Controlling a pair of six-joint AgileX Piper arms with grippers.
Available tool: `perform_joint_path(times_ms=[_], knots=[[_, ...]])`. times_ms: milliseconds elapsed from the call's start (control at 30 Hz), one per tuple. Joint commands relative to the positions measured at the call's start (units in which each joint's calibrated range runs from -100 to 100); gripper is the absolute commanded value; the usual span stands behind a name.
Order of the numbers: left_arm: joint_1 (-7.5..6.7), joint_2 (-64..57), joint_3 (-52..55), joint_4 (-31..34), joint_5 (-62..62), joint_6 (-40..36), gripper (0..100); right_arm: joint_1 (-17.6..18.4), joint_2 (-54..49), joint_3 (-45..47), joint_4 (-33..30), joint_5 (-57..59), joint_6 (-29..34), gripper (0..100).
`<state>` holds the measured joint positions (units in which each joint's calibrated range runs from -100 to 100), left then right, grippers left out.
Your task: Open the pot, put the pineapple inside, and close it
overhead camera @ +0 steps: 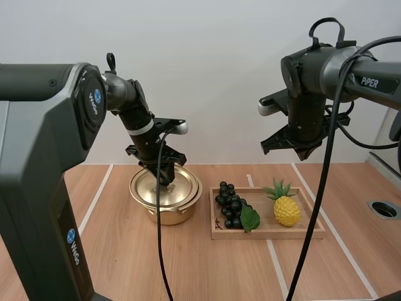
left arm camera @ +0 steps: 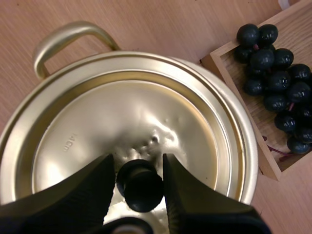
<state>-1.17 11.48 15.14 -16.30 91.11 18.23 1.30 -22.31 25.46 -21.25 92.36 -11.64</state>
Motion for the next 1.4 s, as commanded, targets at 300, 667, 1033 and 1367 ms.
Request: perform_joint_path(times_ms=[300,667,1033,1367], knots=[[-0.08,0.51,0.05,2.74,-0.15,-0.54,53,-0.25,-0.45,0.04,-0.53,1.32,0.04,0],[-0.08,0.51,-0.07,3.33,-1.12,-0.54,0,-0.25,-0.45,0.04,-0.42,3.60,0.04,0],[-0.08,-6.33,-0.20,3.33,-2.47,-0.01,0,-0.25,-0.45,0.04,-0.30,5.06,0.70,0],[-0.08,-21.11,-0.20,3.33,-8.19,0.91,0,-0.75,-0.45,0.15,-0.03,7.38,2.00,0]])
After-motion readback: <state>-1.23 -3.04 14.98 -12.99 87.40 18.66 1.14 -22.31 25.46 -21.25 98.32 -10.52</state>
